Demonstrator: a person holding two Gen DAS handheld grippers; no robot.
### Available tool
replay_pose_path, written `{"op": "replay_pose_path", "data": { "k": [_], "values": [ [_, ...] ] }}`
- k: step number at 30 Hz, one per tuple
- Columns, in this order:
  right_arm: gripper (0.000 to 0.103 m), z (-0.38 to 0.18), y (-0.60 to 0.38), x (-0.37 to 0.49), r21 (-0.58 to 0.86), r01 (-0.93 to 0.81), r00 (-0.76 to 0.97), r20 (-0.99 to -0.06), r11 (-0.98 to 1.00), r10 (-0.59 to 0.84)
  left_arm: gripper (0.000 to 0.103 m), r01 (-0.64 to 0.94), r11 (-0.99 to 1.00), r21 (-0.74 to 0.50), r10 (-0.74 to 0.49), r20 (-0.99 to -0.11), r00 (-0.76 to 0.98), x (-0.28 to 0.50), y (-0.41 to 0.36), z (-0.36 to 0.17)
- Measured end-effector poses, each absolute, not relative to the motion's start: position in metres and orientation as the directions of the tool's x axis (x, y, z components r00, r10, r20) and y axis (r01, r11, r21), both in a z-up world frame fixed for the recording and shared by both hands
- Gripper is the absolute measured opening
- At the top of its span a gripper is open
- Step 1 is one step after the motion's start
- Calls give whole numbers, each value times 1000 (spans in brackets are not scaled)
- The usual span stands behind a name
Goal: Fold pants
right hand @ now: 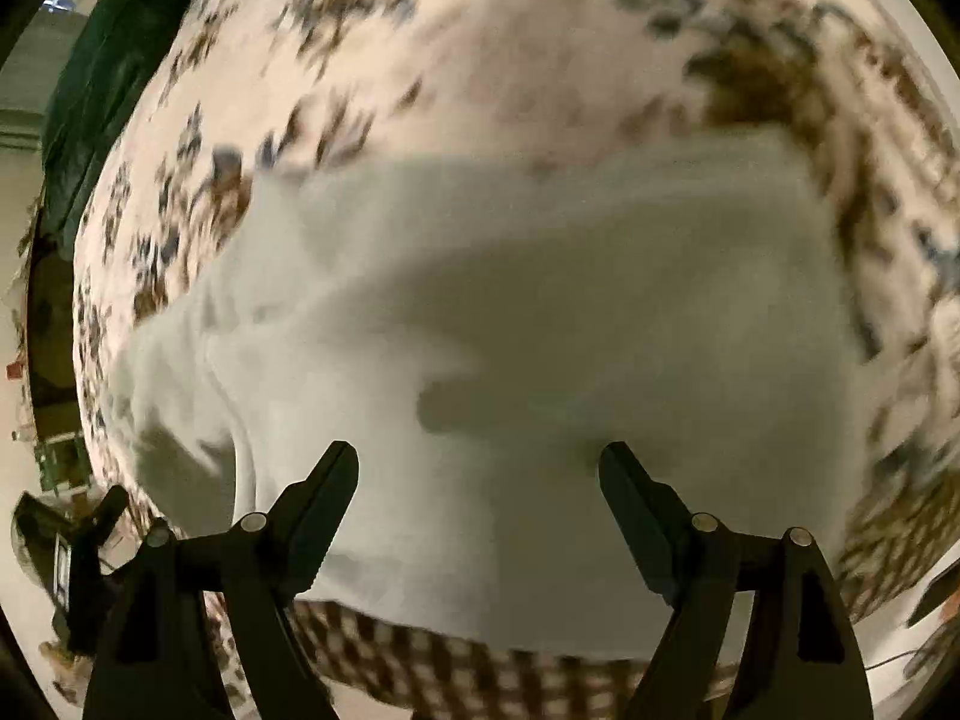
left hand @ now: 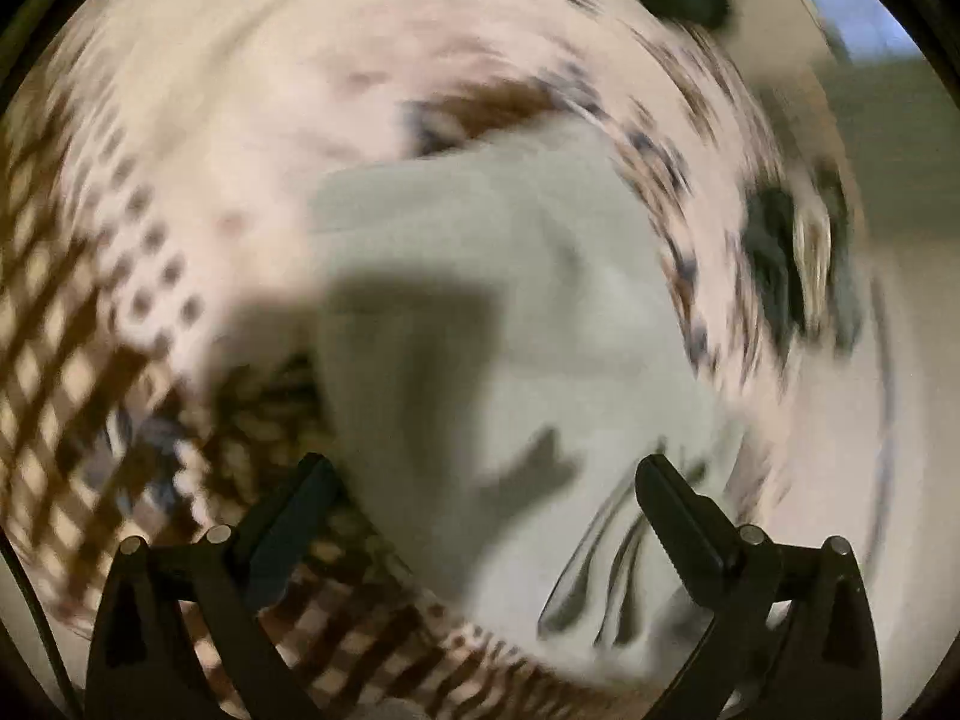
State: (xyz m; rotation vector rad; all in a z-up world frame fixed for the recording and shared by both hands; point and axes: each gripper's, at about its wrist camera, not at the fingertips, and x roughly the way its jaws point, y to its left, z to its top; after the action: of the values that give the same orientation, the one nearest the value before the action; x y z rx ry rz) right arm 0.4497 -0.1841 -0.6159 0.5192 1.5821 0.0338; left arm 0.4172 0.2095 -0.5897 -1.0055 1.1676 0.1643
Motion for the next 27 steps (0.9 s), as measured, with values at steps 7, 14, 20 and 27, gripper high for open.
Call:
{"op": "replay_pose_path", "data": {
  "k": [7,14,20,27],
  "values": [
    [85,-632,-160,443,264,257,-2,-962,930,273,95,-674,352,-650,-383,-756,530,424,231,-643],
    [85,-630,-165,448,283,265,-6,-956,922,295,68,-595,457,-661,-402,-750,525,481,227,-649],
    [85,-628,-172,448,304,311,4,-948,900,319,26,-492,509,-706,-419,-703,575,491,223,-623],
    [85,-623,-199,438,387,353,41,-916,852,400,21,-95,686,-721,-530,-585,614,490,107,-476]
  ]
}}
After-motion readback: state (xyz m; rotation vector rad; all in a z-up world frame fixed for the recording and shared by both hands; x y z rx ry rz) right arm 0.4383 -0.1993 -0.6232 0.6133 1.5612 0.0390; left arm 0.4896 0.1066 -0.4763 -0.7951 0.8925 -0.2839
